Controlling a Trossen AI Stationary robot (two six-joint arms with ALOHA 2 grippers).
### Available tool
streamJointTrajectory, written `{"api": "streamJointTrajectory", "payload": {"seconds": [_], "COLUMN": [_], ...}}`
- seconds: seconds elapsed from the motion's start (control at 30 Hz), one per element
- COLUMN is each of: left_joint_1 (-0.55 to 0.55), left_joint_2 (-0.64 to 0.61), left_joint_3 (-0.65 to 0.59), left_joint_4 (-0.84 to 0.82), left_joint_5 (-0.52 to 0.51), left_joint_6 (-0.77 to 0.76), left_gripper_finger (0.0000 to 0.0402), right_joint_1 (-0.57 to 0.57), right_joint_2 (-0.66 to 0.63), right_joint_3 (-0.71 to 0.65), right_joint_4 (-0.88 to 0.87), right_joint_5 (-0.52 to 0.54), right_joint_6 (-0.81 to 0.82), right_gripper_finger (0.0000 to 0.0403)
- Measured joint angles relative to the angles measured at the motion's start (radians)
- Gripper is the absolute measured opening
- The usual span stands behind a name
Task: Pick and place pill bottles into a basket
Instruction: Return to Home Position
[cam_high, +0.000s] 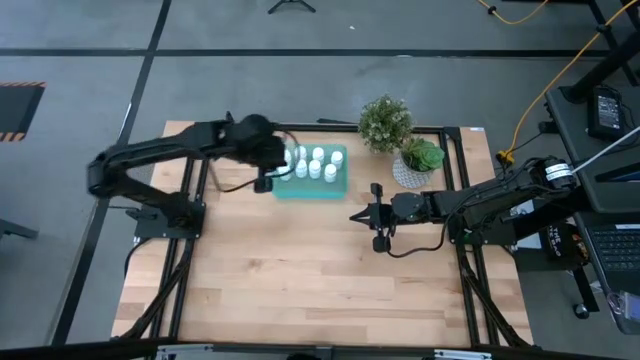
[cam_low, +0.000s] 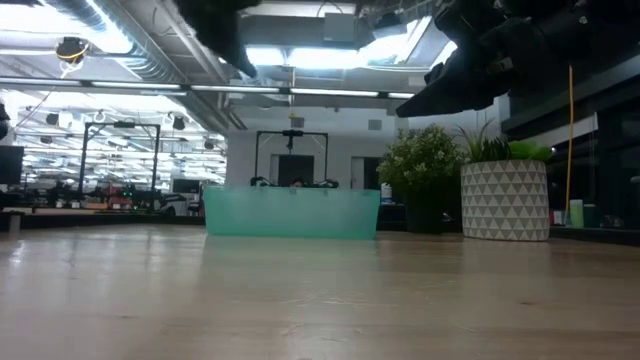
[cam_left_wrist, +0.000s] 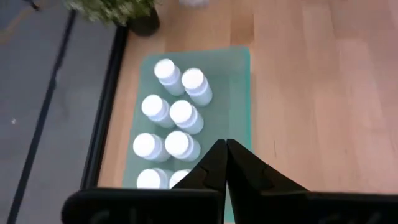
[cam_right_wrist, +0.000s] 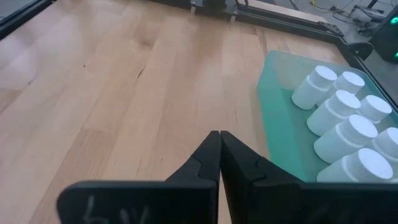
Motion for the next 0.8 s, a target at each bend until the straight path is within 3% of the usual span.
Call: {"api": "streamJointTrajectory", "payload": {"seconds": [0.3,0.5,0.8], "left_joint_1": [0.000,0.000,0.000], "left_joint_2": [-0.368,-0.575,-0.816], "left_joint_3": [-0.454,-0.743,-0.957], "left_joint_4": [0.325,0.626,0.728], "left_joint_5": [-0.019,-0.020,-0.021], "left_joint_6": [-0.119,-0.104,-0.123], "left_gripper_finger": [0.0002,0.0002,0.0002], "right_joint_1": [-0.007,-0.034,-0.045], "right_joint_2": [0.000,0.000,0.000], "right_joint_3": [0.000,0.000,-0.013], "right_joint_4": [0.009,0.012,0.044], "right_joint_5": [-0.001,-0.001,-0.005], "right_joint_6": [-0.022,-0.014,-0.011], "right_gripper_finger": [0.0014,0.0014,0.0014]}}
